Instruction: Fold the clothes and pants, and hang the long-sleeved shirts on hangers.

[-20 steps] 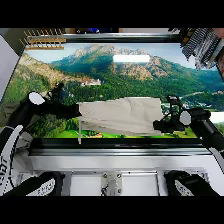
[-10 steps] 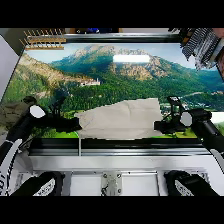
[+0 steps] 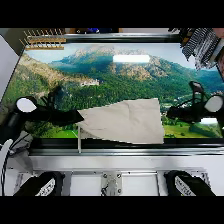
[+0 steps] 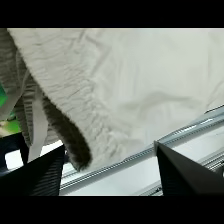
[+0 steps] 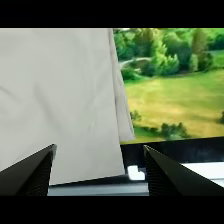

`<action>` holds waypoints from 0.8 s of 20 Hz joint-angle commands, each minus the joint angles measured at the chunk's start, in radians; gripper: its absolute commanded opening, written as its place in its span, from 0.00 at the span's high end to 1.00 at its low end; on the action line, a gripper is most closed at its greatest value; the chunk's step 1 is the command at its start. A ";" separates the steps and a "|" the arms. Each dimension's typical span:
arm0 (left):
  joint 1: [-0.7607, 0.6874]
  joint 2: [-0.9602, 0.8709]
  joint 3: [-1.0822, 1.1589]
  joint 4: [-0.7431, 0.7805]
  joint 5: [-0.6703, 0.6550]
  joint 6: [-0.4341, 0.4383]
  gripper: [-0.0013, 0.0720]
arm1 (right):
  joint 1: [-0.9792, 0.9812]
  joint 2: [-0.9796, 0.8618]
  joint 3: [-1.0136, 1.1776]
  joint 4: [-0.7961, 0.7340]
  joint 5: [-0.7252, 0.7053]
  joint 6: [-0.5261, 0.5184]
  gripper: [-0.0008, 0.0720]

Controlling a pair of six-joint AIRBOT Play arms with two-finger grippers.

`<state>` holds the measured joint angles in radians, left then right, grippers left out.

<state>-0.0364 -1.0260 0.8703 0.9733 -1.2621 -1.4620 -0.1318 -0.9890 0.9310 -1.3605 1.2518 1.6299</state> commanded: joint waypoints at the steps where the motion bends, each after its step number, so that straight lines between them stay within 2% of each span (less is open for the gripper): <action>1: 0.001 0.094 0.091 0.003 -0.004 -0.042 0.21 | -0.316 -0.115 0.052 0.344 0.069 -0.321 0.18; 2: 0.001 0.123 0.099 0.003 0.005 -0.046 0.52 | -0.385 -0.176 0.052 0.413 0.089 -0.396 0.18; 3: 0.001 0.149 0.098 0.003 0.014 -0.046 0.89 | -0.438 -0.243 0.052 0.452 0.091 -0.448 0.18; 4: -0.002 0.165 0.098 0.002 0.017 -0.049 0.96 | -0.475 -0.304 0.052 0.469 0.090 -0.485 0.18; 8: -0.005 0.187 0.098 -0.005 0.063 -0.117 0.96 | -0.495 -0.515 0.053 0.475 0.087 -0.643 0.18; 12: -0.039 0.173 0.098 -0.006 0.140 -0.129 0.96 | -0.401 -0.642 0.053 0.554 0.080 -0.692 0.18; 16: -0.158 0.092 0.099 -0.006 0.148 -0.129 0.96 | -0.237 -0.697 0.053 0.580 0.072 -0.692 0.18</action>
<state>-0.1265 -0.8890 0.9680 0.9676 -1.1366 -1.5826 -0.4614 -1.6371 0.9829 -0.8154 1.3334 0.9649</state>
